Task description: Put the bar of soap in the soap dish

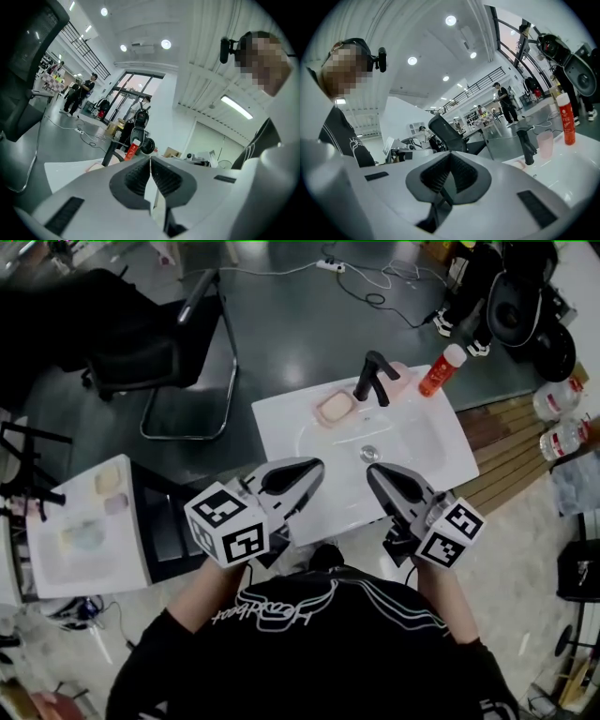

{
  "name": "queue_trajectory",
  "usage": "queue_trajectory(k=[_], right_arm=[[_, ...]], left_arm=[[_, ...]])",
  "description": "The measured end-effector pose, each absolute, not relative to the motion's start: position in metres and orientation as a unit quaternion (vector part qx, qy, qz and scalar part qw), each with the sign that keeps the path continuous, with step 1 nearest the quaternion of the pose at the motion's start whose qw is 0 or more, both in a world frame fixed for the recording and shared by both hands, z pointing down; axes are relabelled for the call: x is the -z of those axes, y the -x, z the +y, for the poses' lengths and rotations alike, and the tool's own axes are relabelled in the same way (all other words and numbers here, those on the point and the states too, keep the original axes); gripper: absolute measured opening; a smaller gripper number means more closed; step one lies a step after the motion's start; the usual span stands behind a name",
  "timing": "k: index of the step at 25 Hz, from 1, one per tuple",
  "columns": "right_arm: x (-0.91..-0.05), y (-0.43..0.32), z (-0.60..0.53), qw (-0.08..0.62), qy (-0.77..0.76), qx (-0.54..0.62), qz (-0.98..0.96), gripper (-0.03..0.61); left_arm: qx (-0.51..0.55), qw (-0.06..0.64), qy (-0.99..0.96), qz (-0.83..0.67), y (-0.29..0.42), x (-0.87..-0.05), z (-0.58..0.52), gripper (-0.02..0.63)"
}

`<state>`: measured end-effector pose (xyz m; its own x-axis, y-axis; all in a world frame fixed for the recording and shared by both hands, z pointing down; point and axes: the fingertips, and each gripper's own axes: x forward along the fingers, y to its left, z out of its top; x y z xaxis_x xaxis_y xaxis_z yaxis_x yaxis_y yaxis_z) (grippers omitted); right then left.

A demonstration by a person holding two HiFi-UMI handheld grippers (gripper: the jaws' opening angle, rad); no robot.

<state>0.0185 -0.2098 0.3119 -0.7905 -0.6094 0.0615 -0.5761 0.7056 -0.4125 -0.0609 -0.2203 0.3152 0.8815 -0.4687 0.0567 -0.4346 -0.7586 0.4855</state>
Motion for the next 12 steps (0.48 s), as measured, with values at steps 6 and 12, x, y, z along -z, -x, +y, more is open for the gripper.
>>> queue_trajectory(k=[6, 12], right_arm=[[-0.313, 0.005, -0.177, 0.037, 0.318, 0.195, 0.927, 0.026], [-0.327, 0.010, -0.161, 0.030, 0.324, 0.207, 0.923, 0.026]], left_arm=[[0.026, 0.229, -0.939, -0.255, 0.079, -0.322, -0.186, 0.029], [0.019, 0.235, -0.937, -0.258, 0.089, -0.335, -0.172, 0.028]])
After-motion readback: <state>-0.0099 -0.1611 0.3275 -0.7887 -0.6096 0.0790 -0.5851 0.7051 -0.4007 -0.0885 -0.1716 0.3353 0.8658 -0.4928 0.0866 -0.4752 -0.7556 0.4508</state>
